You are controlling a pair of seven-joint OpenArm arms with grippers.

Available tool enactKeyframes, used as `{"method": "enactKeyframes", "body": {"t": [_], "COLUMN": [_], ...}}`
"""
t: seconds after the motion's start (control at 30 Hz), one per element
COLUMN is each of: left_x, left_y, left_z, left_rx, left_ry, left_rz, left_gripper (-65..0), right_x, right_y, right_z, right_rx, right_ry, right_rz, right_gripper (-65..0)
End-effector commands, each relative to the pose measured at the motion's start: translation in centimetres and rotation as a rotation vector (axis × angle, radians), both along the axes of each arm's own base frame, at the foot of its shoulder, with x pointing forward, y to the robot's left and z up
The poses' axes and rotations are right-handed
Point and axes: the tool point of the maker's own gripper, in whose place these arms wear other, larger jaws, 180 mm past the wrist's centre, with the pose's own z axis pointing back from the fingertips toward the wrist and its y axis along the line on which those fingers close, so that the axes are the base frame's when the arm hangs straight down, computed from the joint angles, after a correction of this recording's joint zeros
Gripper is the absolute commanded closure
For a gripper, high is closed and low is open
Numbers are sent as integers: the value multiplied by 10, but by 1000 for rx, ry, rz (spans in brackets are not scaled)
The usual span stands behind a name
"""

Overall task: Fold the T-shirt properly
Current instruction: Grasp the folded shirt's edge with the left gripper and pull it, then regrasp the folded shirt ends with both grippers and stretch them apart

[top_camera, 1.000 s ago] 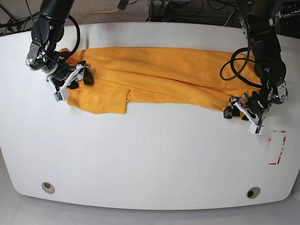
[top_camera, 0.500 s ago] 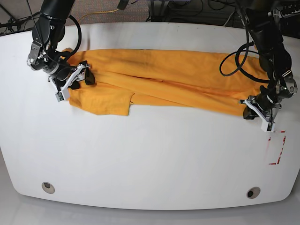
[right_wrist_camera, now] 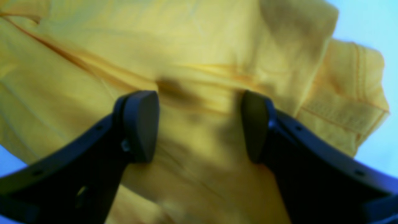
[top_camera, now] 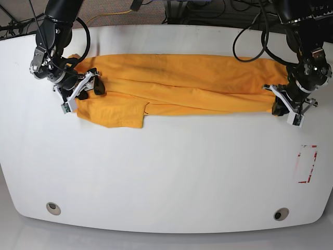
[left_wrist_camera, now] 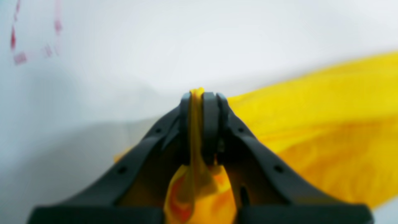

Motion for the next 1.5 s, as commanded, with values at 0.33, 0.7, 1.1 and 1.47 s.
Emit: {"method": "enactKeyframes", "body": {"t": [0.33, 0.7, 1.1, 1.47], "left_x": [-29, -58, -103, -104], "left_y": [43, 72, 88, 47], "left_z": [-11, 1, -17, 0], "left_rx": [70, 172, 236, 134], "left_ry": [92, 149, 318, 237], "left_rz": [16, 63, 53, 19], "left_gripper": [-182, -267, -267, -267], "right_x": [0, 1, 3, 7], "right_y": [-7, -5, -3, 7], "right_z": [1, 2, 3, 3], "right_rx": [-31, -25, -16, 8], "right_ry": [7, 4, -1, -10], "right_rz": [1, 2, 1, 0], "right_gripper": [-400, -400, -400, -400]}}
